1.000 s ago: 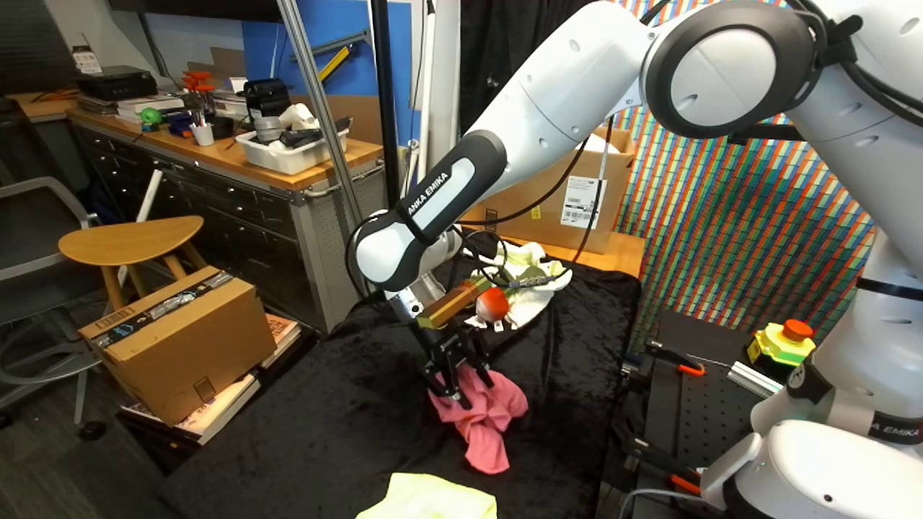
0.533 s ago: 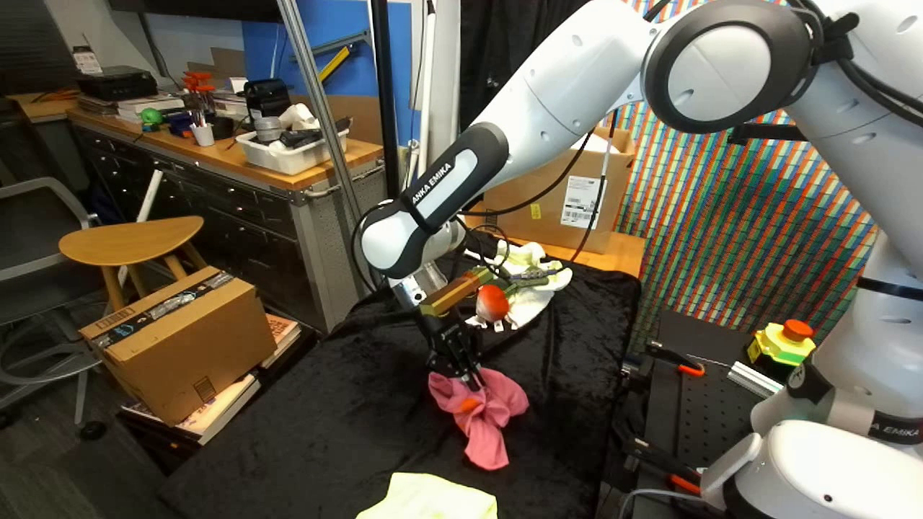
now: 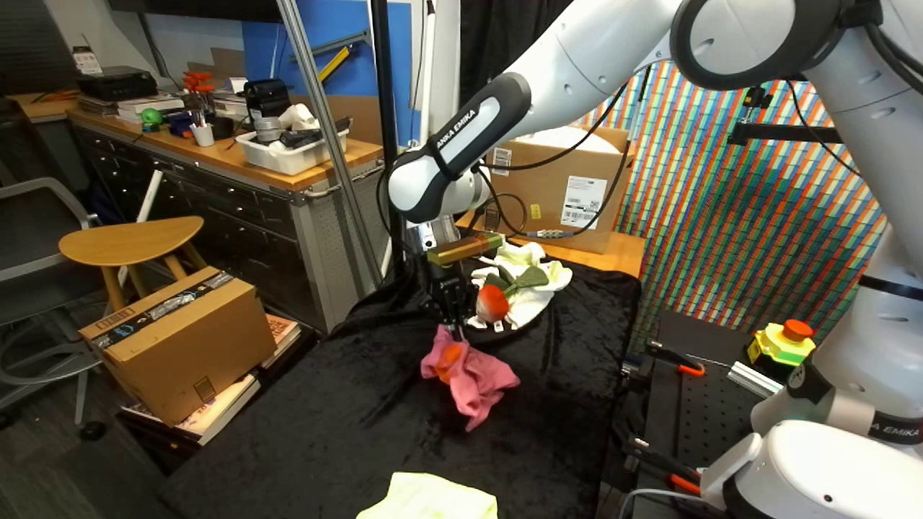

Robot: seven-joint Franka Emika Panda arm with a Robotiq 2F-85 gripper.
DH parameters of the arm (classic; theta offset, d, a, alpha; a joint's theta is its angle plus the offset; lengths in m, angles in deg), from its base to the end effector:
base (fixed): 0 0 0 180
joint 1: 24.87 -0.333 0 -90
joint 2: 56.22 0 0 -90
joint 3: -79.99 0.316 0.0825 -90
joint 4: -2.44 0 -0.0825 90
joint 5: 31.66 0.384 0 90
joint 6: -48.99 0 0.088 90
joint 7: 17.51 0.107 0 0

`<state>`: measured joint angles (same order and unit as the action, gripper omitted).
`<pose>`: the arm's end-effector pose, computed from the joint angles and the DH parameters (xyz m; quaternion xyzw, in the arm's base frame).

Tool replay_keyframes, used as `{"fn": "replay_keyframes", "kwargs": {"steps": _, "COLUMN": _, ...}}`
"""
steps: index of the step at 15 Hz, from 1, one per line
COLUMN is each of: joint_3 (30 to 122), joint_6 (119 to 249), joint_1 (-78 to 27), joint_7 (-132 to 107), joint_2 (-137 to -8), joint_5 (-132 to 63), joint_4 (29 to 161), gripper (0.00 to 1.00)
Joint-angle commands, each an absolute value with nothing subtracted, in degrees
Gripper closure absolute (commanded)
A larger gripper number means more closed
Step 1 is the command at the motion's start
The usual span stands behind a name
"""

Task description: Pick up the clothes and fruit plush toy and put them in one place

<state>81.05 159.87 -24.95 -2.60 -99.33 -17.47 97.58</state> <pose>0.6236 0.0285 0.1420 -0.9479 0.1860 0.2477 0.0745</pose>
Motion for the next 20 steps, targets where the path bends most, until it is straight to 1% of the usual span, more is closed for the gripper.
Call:
{"fn": "replay_keyframes", "kwargs": {"steps": 1, "joint_3": 80.24, "joint_6": 167.64, "joint_1": -23.35, "joint_7": -4.38, "joint_2": -90.5, "joint_5": -14.95, "joint_4": 106.29, "gripper": 0.92}}
{"fn": "replay_keyframes", "kwargs": {"steps": 5, "joint_3": 79.11, "joint_6": 176.51, "joint_1": -22.45, "joint_7": -3.9, "joint_2": -82.25, "joint_5": -14.59, "joint_4": 113.99, "gripper": 0.92}}
{"fn": "replay_keyframes", "kwargs": {"steps": 12, "joint_3": 77.48, "joint_6": 187.39, "joint_1": -21.1, "joint_7": -2.83, "joint_2": -69.43, "joint_5": -12.19, "joint_4": 125.51, "gripper": 0.92}}
{"fn": "replay_keyframes", "kwargs": {"steps": 16, "joint_3": 75.59, "joint_6": 191.2, "joint_1": -20.86, "joint_7": 1.34, "joint_2": -64.81, "joint_5": -11.86, "joint_4": 129.93, "gripper": 0.92}}
{"fn": "replay_keyframes", "kwargs": {"steps": 20, "joint_3": 73.25, "joint_6": 194.53, "joint_1": -21.03, "joint_7": 10.28, "joint_2": -62.85, "joint_5": -13.88, "joint_4": 132.84, "gripper": 0.92}}
